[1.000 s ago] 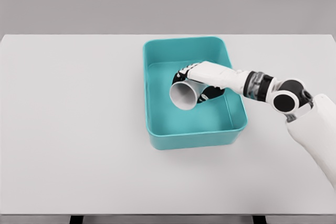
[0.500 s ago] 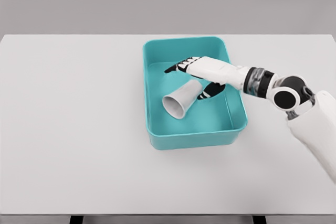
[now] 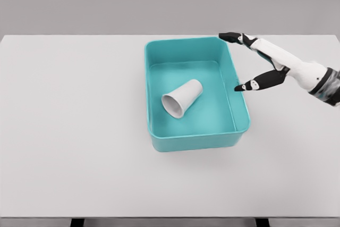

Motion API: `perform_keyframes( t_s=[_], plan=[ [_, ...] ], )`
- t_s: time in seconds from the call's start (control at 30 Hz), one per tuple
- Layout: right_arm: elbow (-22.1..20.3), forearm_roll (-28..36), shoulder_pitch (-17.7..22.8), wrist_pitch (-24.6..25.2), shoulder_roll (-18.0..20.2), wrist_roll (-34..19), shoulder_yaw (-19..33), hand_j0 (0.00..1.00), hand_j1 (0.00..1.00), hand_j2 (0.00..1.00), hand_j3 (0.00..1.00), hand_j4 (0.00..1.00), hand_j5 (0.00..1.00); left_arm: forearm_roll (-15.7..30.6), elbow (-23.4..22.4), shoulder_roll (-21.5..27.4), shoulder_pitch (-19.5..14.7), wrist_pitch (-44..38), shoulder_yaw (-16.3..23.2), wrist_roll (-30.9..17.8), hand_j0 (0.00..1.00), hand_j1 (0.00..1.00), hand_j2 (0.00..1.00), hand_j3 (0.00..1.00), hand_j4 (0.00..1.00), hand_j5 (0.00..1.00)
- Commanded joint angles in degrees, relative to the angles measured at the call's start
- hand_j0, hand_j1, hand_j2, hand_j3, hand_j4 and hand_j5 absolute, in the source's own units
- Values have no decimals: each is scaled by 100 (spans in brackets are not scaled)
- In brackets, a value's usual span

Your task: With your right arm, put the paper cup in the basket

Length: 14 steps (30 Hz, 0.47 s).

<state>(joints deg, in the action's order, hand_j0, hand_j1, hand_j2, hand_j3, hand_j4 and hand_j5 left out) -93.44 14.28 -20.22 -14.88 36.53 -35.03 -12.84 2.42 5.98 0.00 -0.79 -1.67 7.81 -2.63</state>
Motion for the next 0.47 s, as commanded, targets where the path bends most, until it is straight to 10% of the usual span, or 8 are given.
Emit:
perform_keyframes(
  t_s=[0.0, 0.43],
  plan=[
    [-121, 304, 114, -6, 65, 3, 465, 100, 100, 100, 100, 100, 100, 4, -1, 0, 0, 0, 1, -1, 100, 100, 100, 100, 100, 100],
    [-148, 330, 897, 29, -58, 3, 1301, 100, 100, 100, 100, 100, 100, 13, -1, 0, 9, 0, 10, -1, 100, 100, 100, 100, 100, 100]
  ],
)
